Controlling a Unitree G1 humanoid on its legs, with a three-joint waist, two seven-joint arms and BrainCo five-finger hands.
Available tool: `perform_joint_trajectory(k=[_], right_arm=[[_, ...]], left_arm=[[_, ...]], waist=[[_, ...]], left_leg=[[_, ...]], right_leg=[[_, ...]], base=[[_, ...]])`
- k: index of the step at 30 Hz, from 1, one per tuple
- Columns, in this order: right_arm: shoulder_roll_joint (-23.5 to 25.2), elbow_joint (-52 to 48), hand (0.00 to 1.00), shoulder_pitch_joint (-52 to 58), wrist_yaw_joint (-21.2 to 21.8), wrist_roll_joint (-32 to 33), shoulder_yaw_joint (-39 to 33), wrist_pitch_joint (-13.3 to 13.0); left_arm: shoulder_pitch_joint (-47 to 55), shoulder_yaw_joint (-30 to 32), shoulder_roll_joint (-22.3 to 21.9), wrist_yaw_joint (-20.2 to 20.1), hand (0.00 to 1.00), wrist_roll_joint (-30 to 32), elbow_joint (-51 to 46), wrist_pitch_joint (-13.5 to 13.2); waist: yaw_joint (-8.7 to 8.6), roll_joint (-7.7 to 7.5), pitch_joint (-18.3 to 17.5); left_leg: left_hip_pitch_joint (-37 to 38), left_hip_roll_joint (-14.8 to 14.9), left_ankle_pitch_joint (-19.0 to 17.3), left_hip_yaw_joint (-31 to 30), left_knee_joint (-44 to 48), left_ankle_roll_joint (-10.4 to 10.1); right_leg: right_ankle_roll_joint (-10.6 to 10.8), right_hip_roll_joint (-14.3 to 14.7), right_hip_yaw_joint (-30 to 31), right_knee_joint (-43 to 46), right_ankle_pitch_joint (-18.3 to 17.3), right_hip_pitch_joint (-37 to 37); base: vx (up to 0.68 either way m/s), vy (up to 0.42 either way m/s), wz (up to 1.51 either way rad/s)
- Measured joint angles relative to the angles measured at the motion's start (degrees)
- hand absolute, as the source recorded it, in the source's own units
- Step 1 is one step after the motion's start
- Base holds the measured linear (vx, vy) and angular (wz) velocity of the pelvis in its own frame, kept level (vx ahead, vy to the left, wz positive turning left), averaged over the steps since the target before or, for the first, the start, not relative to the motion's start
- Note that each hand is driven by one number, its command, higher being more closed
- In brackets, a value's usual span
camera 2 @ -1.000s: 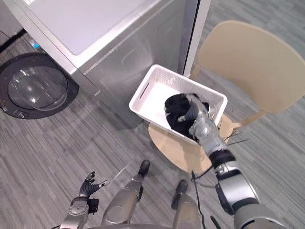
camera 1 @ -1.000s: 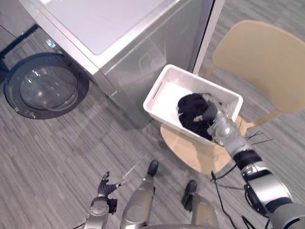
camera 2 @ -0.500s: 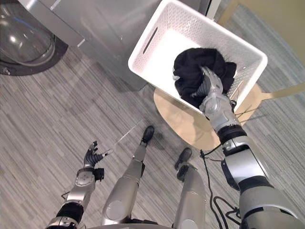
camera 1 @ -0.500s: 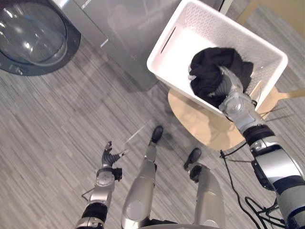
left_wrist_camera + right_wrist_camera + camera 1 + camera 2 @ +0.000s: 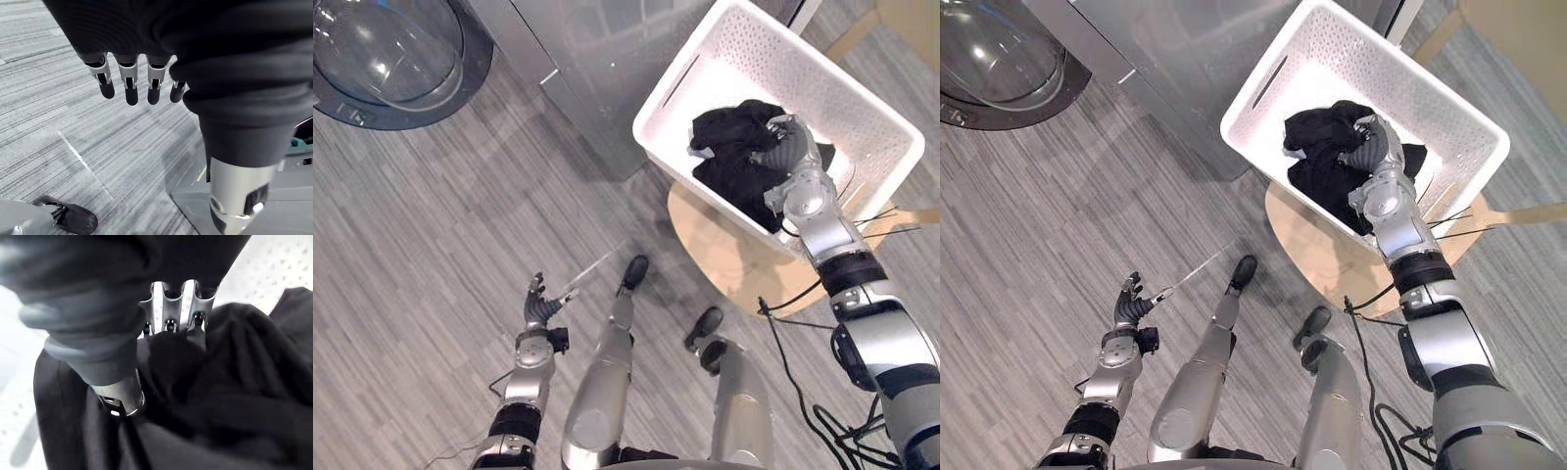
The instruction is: Pick up the laundry basket with both hands and put the clothes into the washing machine.
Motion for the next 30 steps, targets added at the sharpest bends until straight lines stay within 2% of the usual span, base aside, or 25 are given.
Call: perform_joint_trajectory(k=[7,9,11,12,14,18,20,22,25,28,29,30], right_arm=[[2.06,-15.06,1.0,5.7,-1.18,3.03,-7.6,-1.15],[4.94,-19.95,1.0,10.68,-1.31,4.67,-10.74,-2.08],[6.53,-21.18,1.0,12.9,-1.11,5.18,-11.52,-2.42],[8.81,-23.11,1.0,16.54,-0.75,6.19,-12.28,-2.81],[11.08,-25.04,1.0,20.03,-0.51,6.85,-12.41,-3.2],[18.69,-31.09,1.0,30.47,2.66,10.0,-12.46,-4.5],[22.86,-34.38,1.0,35.33,4.64,13.24,-12.3,-5.48],[24.61,-35.75,1.0,37.09,5.76,15.63,-11.87,-5.89],[26.55,-39.4,1.0,39.98,6.48,18.73,-11.58,-7.0],[27.37,-43.54,1.0,39.98,6.76,18.84,-11.17,-7.63],[28.1,-46.53,1.0,40.01,6.72,19.43,-10.73,-7.85],[28.37,-49.14,1.0,39.78,6.67,19.86,-9.21,-8.7]], left_arm=[[4.01,0.29,-0.02,-0.18,0.0,0.09,0.02,0.75],[5.02,0.33,-0.04,-0.48,0.0,0.16,1.35,1.33],[5.61,0.33,-0.04,-1.13,0.0,0.2,2.01,1.65],[6.96,0.31,-0.33,-1.49,0.0,0.21,2.91,1.82],[8.45,0.31,-0.67,-1.52,0.0,0.21,3.72,2.16],[14.2,0.37,-1.1,-2.79,0.0,1.07,5.4,2.94],[17.2,1.46,-1.19,-3.09,0.0,1.36,5.42,3.52],[18.63,2.37,-1.21,-3.83,0.0,1.34,5.41,3.8],[18.83,2.53,-1.73,-3.88,0.0,1.18,4.64,3.85],[18.69,2.39,-2.83,-3.82,0.0,0.93,-1.05,3.73],[18.49,2.26,-3.38,-3.61,0.0,0.77,-3.98,3.65],[18.85,1.72,-3.65,-3.14,0.0,0.74,-7.56,3.59]], waist=[[-1.61,-0.7,-0.34],[-1.75,-2.03,-2.73],[-1.77,-2.67,-3.52],[-1.85,-2.98,-5.74],[-1.91,-3.08,-7.34],[-2.47,-3.14,-12.69],[-2.63,-3.69,-15.13],[-3.22,-3.97,-15.62],[-3.84,-4.34,-15.75],[-4.39,-4.08,-15.79],[-4.81,-4.26,-15.9],[-4.56,-4.88,-16.5]], left_leg=[[7.53,0.14,0.13,1.53,-1.57,0.27],[9.36,0.3,-0.03,1.5,-1.65,0.52],[10.84,0.29,-0.19,1.51,-1.67,0.77],[12.11,0.31,-0.43,1.46,-1.68,1.12],[14.09,0.3,-0.66,1.5,-1.7,1.41],[19.38,0.72,-3.37,3.12,-1.75,2.43],[21.87,1.17,-4.44,4.77,-1.75,2.76],[23.72,1.11,-5.08,5.39,-1.74,2.79],[24.93,-0.39,-6.02,5.2,-0.29,3.36],[24.23,-1.17,-6.29,3.16,0.45,3.8],[24.01,-1.66,-6.18,1.93,0.93,3.62],[22.59,-2.74,-6.22,1.3,2.99,3.53]], right_leg=[[0.87,0.64,1.63,-2.82,0.53,7.08],[1.09,1.17,1.64,-4.43,0.69,9.6],[1.14,1.28,1.61,-5.15,0.71,11.32],[1.4,1.62,1.46,-6.49,0.86,13.24],[1.78,1.94,1.5,-8.14,1.13,15.86],[2.52,3.14,2.31,-12.66,1.93,22.06],[2.67,4.08,3.89,-15.41,3.21,24.73],[2.79,4.06,4.74,-15.65,3.39,26.55],[3.89,2.91,7.89,-10.21,1.37,26.37],[6.3,2.87,16.52,-4.41,-1.57,25.81],[5.62,2.82,19.35,3.56,-4.39,25.0],[6.06,2.7,22.4,7.1,-5.18,26.02]], base=[[0.02,-0.032,-0.11],[0.05,-0.043,-0.03],[0.06,-0.037,0.02],[0.07,-0.034,0.02],[0.07,-0.023,0.01],[0.04,0.001,-0.15],[0.03,0.017,-0.4],[0.03,0.008,-0.24],[-0.02,-0.002,0.06],[-0.08,-0.033,0.62],[-0.09,-0.157,0.99],[-0.11,-0.242,0.93]])
